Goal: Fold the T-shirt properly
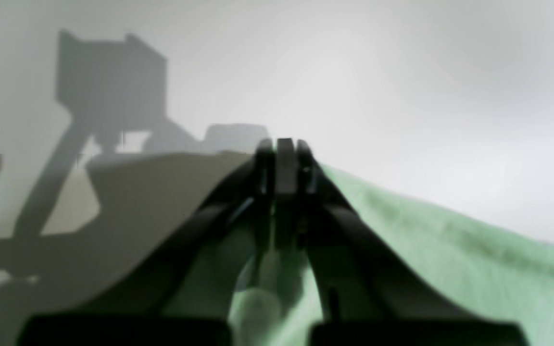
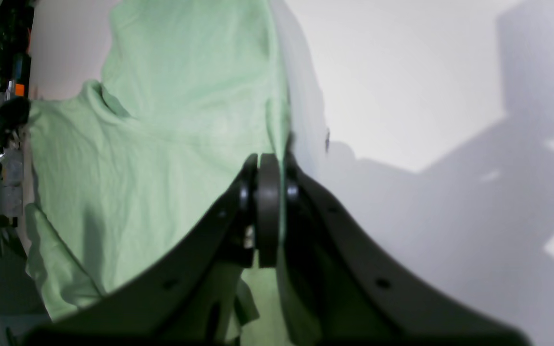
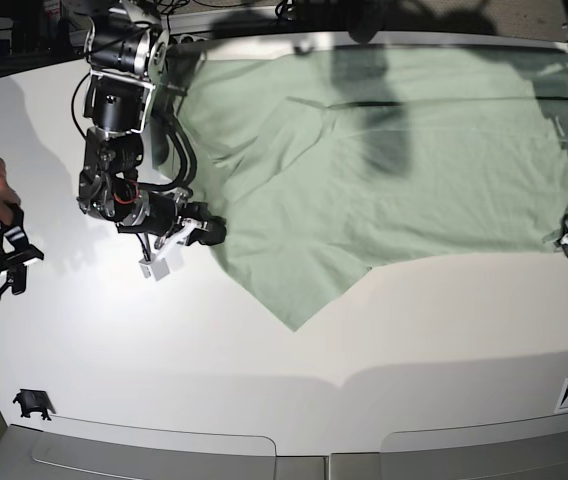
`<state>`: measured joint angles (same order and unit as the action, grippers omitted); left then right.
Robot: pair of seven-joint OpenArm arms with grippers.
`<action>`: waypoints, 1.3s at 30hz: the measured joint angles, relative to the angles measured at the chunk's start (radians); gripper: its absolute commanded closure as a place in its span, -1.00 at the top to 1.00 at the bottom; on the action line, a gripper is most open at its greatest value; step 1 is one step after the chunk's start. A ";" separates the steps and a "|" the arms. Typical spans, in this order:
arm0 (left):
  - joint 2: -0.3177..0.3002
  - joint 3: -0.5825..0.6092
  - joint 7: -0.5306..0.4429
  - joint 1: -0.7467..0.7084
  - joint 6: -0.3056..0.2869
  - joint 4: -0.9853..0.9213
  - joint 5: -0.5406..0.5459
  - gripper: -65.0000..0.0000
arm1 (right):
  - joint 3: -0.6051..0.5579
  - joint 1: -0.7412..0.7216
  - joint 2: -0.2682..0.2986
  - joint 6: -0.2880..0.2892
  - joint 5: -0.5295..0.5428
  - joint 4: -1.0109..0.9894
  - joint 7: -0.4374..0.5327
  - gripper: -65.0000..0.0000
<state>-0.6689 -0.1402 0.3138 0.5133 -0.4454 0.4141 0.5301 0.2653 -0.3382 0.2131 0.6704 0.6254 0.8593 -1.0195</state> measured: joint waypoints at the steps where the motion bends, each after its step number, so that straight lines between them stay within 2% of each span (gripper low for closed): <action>1: -0.003 0.000 0.000 0.000 0.000 0.000 0.014 -1.00 | 0.000 0.000 0.000 0.000 0.001 0.000 0.000 -1.00; 6: -0.010 0.000 0.000 0.000 -0.037 0.000 0.016 -1.00 | 0.000 0.001 0.000 -0.001 0.048 0.000 -0.038 -1.00; 9: -0.010 0.000 0.000 0.000 -0.078 0.000 0.014 -1.00 | 0.000 0.003 0.000 0.003 0.094 0.003 -0.063 -1.00; 14: -0.013 0.000 0.000 0.000 -0.113 0.000 0.018 -1.00 | 0.000 0.003 0.000 0.015 0.143 0.050 -0.138 -1.00; 17: -0.026 0.000 0.008 -0.003 -0.140 0.003 0.069 -1.00 | 0.000 0.003 0.000 0.015 0.171 0.090 -0.177 -1.00; 23: -0.070 0.000 0.027 -0.006 -0.142 0.032 0.080 -1.00 | 0.000 0.003 0.000 0.016 0.172 0.174 -0.224 -1.00; 29: -0.081 0.000 0.029 -0.006 -0.142 0.047 0.061 -1.00 | 0.000 0.003 0.000 0.019 0.172 0.192 -0.236 -1.00; 32: -0.075 0.000 0.023 -0.013 -0.142 0.047 0.016 -0.40 | 0.000 0.003 0.000 0.019 0.172 0.192 -0.236 -1.00; 33: -0.073 0.000 0.008 -0.021 -0.126 0.048 0.014 -0.35 | 0.000 0.003 0.000 0.019 0.172 0.192 -0.236 -1.00; 35: -0.065 0.000 -0.002 -0.040 -0.021 0.050 -0.002 -0.35 | 0.000 0.003 0.000 0.019 0.167 0.192 -0.237 -1.00; 36: -0.062 0.000 -0.005 -0.053 0.008 0.050 -0.016 -0.35 | 0.000 0.003 0.000 0.019 0.165 0.192 -0.237 -1.00; 39: -0.047 0.000 -0.029 -0.092 -0.002 0.050 -0.025 -0.35 | 0.000 0.003 -0.001 0.019 0.164 0.192 -0.238 -1.00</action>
<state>-0.7155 -0.1398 0.2852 0.4210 -0.4473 0.4637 0.5053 0.2649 -0.3351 0.2119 0.6891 0.7898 1.0512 -1.2575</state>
